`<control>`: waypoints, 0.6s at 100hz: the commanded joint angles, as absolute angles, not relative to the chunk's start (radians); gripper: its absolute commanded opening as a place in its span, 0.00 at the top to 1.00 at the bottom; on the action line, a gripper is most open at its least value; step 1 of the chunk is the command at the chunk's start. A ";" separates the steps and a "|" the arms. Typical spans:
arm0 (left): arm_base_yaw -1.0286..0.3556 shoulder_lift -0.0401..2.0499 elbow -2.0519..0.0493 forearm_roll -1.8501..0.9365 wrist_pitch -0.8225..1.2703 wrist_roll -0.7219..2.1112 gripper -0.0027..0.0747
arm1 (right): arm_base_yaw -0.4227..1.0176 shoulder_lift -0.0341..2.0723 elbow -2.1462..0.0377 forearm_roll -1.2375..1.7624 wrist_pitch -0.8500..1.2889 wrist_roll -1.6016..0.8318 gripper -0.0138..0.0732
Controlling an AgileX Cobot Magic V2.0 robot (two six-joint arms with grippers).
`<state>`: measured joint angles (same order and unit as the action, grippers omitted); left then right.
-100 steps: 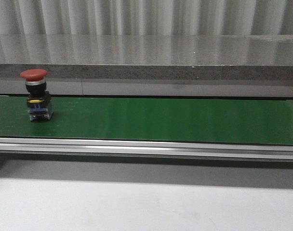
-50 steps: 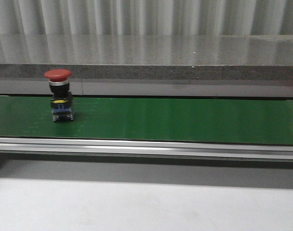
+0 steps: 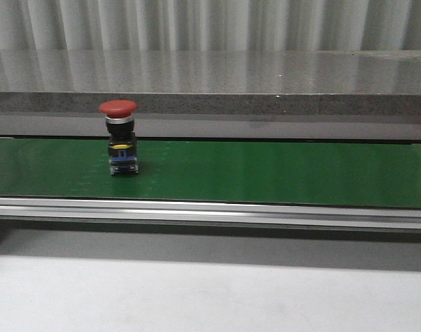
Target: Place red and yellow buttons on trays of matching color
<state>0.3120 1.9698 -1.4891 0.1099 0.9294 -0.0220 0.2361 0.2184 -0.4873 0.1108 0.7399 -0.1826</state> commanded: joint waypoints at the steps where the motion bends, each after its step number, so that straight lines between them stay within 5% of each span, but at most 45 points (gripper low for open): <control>1: 0.315 1.882 -1.517 0.116 0.919 -0.032 0.82 | 0.234 0.227 -0.510 0.117 0.673 -0.192 0.92; 60: 0.273 1.467 -1.301 0.081 0.840 -0.020 0.82 | 0.234 0.227 -0.510 0.117 0.673 -0.192 0.92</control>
<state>0.2998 1.5639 -1.2938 0.0908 0.8933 -0.0204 0.2361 0.2184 -0.4873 0.1108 0.7399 -0.1826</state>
